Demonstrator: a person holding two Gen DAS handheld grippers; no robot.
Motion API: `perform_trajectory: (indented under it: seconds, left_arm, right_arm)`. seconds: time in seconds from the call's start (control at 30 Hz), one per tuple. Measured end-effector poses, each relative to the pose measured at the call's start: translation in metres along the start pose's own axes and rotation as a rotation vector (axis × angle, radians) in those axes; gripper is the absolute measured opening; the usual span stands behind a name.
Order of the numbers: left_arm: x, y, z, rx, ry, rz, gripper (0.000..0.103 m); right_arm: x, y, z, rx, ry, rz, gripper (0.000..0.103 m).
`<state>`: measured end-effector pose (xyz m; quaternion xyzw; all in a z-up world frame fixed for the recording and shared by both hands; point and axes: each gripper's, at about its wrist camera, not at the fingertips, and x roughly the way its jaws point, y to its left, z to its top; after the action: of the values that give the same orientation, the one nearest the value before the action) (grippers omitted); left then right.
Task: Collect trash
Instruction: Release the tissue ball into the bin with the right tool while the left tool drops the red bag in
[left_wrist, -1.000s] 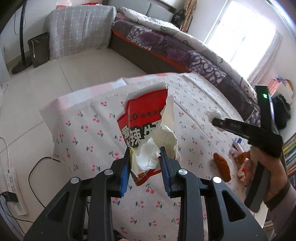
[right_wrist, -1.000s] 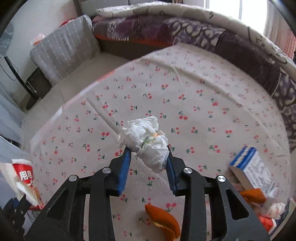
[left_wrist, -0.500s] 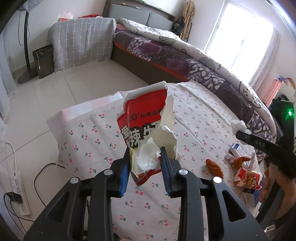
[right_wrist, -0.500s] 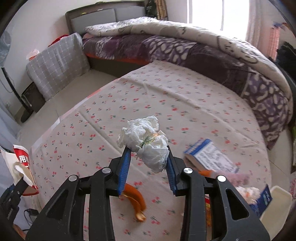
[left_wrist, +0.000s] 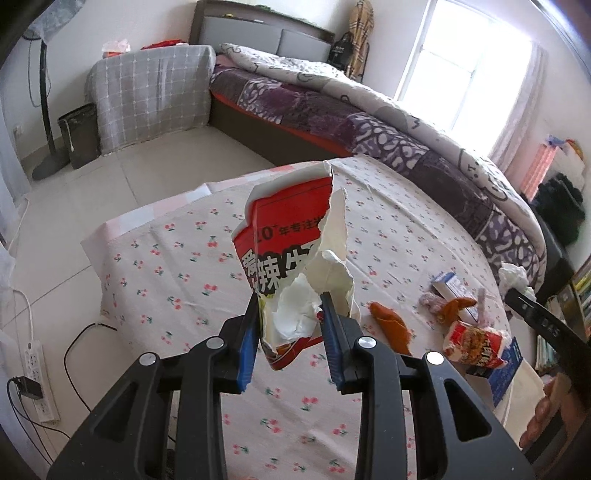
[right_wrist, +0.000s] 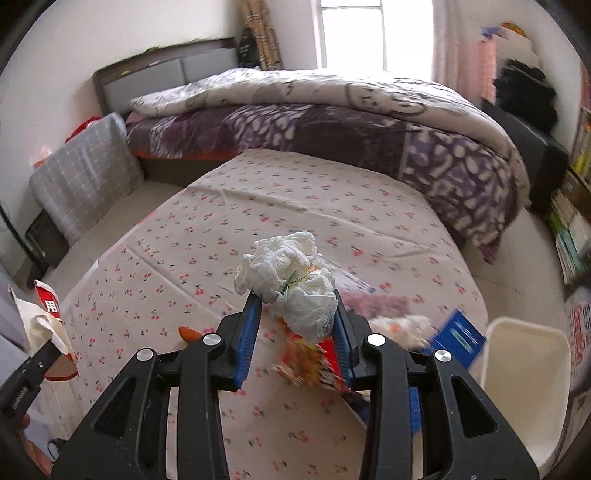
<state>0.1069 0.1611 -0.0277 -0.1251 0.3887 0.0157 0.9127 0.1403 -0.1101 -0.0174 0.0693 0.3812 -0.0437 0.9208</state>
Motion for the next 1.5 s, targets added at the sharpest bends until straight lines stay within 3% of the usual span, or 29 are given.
perform_trajectory:
  seconds: [0.6,1.5]
  left_arm:
    - [-0.013,-0.093,-0.033,0.159,0.016,-0.073,0.033]
    - [-0.027,-0.229,-0.092,0.427,0.065,-0.190,0.035]
  right_arm:
    - [-0.059,-0.100,-0.054,0.174,-0.087,-0.141,0.036]
    - [-0.079,-0.259,-0.113,0.467,-0.024,-0.353,0.039]
